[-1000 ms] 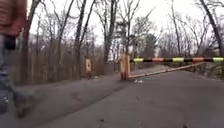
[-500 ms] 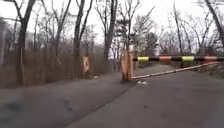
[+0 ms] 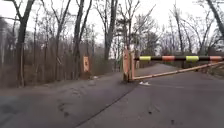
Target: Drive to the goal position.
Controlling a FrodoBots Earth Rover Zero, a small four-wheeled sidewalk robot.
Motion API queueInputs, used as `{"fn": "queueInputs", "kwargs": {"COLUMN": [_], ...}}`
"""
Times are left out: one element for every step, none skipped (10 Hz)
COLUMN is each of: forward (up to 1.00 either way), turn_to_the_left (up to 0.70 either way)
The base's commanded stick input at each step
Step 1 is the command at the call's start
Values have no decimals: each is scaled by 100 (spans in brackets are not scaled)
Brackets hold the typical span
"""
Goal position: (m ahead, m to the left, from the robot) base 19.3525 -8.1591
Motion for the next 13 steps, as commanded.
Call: {"fn": "queueInputs", "kwargs": {"forward": [70,70,70,0,0,0,0,0,0,0,0,1,22], "turn_to_the_left": [35,35,35,0,0,0,0,0,0,0,0,0,0]}}
